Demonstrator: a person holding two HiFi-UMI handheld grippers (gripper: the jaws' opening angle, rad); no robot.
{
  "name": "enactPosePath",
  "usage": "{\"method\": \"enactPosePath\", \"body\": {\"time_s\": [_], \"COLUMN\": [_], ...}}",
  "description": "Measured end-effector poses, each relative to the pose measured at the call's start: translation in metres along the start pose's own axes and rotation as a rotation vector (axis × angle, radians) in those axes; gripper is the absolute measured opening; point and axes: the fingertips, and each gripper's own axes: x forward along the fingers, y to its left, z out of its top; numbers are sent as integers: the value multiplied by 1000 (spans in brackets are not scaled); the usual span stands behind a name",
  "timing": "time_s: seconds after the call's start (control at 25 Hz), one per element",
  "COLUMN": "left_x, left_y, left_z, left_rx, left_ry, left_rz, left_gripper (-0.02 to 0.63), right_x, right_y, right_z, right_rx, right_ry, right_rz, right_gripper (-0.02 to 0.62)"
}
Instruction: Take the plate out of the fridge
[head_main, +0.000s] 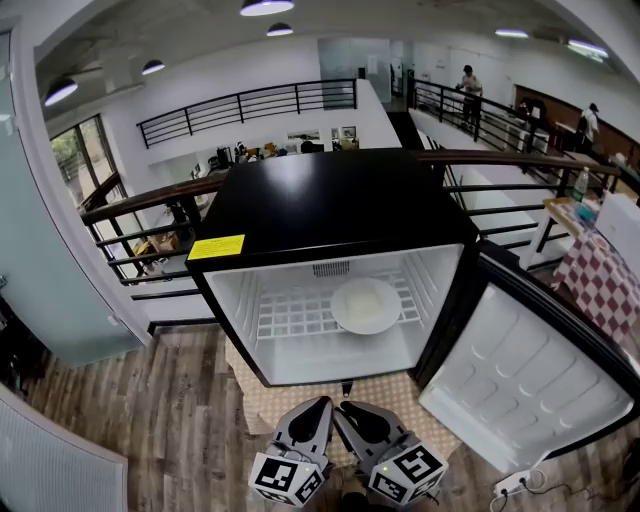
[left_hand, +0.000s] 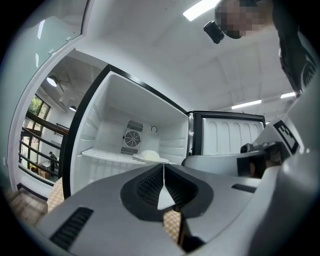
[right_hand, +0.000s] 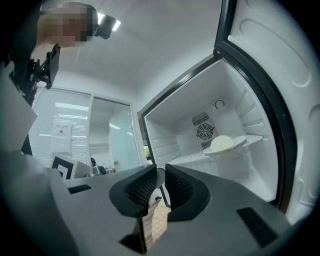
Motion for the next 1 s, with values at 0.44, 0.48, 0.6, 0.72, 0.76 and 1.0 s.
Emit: {"method": "enactPosePath", "body": {"time_s": [0.44,0.48,0.6,0.72,0.76,1.0], "left_x": [42,46,53,58,59,69], "left_y": [21,22,26,27,27,24], "left_z": [1,1,-2,-4,-5,-8], "left_rx": [17,13,-5,-10,-9,-9], "left_ry": [-3,-5,-11,-4,-1,13], "left_rz": [-15,-16,-15,-28,-35,-80], "left_gripper": [15,15,14,14,14,14], "right_x": [29,30,33,36,36,41], "right_y": [-41,-44,-52,-59,-62,-90], "right_z": [10,9,6,6,6,5], "right_rx": [71,92,161,194,208,322], "right_ry": [-25,-26,-29,-34,-36,-46], "right_rz": [-43,-51,-70,-95,-109,-257], "right_gripper": [66,66,66,66,66,67]}}
